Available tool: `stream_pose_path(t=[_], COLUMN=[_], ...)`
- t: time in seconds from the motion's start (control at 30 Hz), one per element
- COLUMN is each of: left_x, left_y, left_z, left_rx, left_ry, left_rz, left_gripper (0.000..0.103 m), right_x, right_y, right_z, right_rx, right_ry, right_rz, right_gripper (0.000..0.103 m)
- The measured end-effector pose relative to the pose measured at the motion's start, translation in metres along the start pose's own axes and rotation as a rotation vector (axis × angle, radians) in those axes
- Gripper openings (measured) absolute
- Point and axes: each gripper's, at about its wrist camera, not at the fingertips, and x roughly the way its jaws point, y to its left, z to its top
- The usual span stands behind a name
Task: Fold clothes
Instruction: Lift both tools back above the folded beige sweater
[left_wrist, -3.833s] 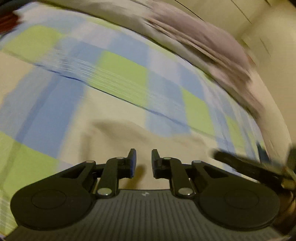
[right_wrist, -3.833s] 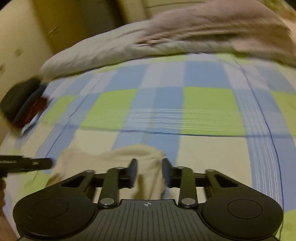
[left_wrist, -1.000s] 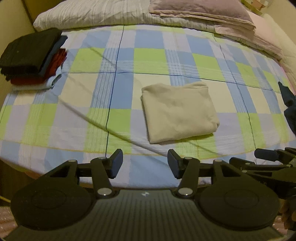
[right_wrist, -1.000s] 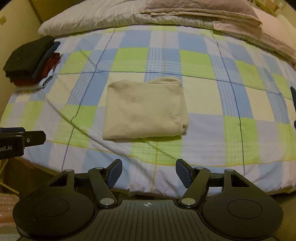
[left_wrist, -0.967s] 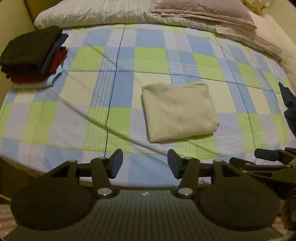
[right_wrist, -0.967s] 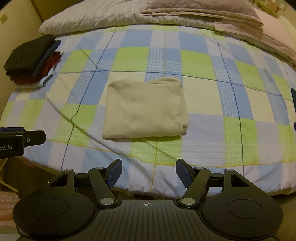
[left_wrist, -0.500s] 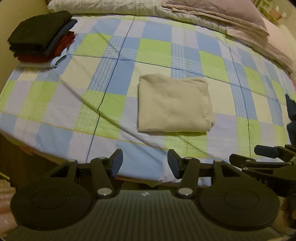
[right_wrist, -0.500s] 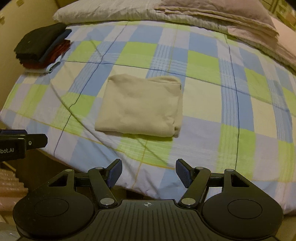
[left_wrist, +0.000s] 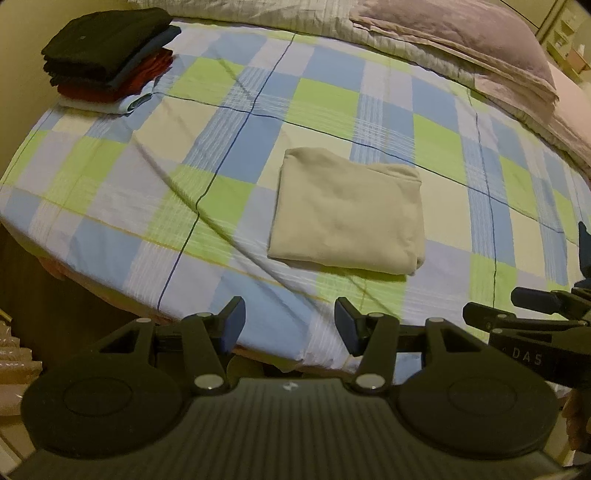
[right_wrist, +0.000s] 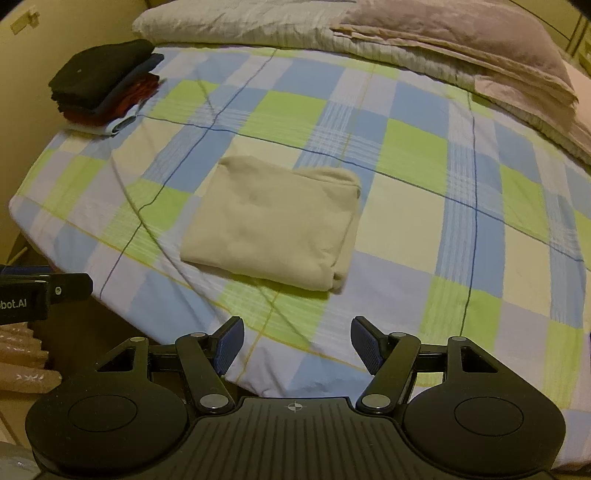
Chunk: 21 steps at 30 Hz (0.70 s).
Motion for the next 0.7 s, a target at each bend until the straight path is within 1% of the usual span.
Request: stream_pose_path(t=[0.2, 0.4, 0.5, 0.57, 0.7], left_x=[0.01, 0.027, 0.035, 0.042, 0.063], left_y=[0.009, 0.025, 0.037, 0.049, 0.073], left_z=[0.01, 0.033, 0.047, 0.056, 0.068], left_rx=[-0.002, 0.028, 0.053, 0.059, 0.053], left_ry=[0.023, 0.051, 0.066, 0.071, 0.089], left_rz=[0.004, -0.011, -0.028, -0.052, -0.087], left_gripper=[0.049, 0.049, 0.049, 0.049, 0.051], right_x=[0.01, 0.021, 0.03, 0.037, 0.048], right_y=[0.006, 0.014, 0.021, 0.027, 0.024], right_z=[0.011, 0.024, 0.033, 0.037, 0.037], right_rx=[0.011, 0.033, 0.072, 0.102, 0.232], right_ry=[0.016, 0.033, 0.047, 0.058, 0.022], right_rz=[-0.002, -0.007, -0.014, -0.013, 0.023], right_gripper=[0.068, 0.068, 0.068, 0.068, 0.068])
